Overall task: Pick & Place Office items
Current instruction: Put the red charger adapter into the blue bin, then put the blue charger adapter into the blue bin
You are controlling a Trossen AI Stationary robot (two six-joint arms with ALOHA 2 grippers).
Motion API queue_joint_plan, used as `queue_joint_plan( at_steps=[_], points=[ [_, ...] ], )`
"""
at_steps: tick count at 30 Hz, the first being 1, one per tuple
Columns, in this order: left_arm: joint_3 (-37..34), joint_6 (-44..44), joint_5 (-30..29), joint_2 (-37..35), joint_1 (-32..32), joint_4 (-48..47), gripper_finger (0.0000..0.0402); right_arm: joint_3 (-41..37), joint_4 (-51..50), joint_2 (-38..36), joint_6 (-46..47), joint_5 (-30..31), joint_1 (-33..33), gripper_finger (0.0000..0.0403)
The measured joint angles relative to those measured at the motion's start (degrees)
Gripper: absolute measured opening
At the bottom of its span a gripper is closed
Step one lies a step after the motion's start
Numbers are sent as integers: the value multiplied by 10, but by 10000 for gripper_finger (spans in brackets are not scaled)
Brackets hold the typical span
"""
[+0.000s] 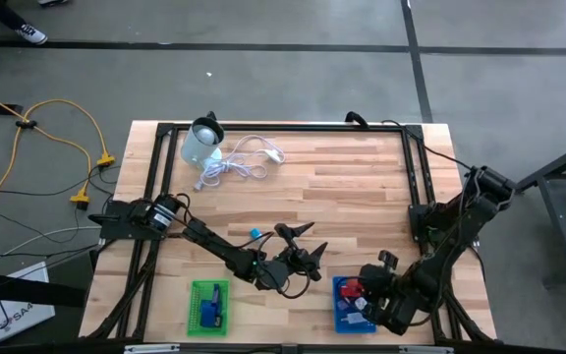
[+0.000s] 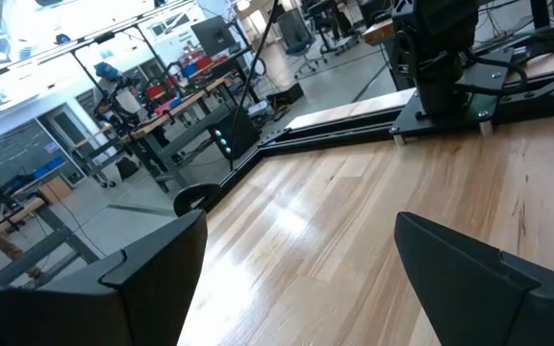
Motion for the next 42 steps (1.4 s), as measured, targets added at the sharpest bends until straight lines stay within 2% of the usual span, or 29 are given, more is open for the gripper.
queue_joint_plan(
  at_steps=[11,22,42],
  points=[
    [0,0,-1,0,0,0,328,0,-23,0,-18,16,-1,113],
    [0,4,-1,0,0,0,328,0,-15,0,-29,17,-1,160],
    [0,4,-2,0,0,0,328,0,-6,0,-33,13,-2,158]
  ],
)
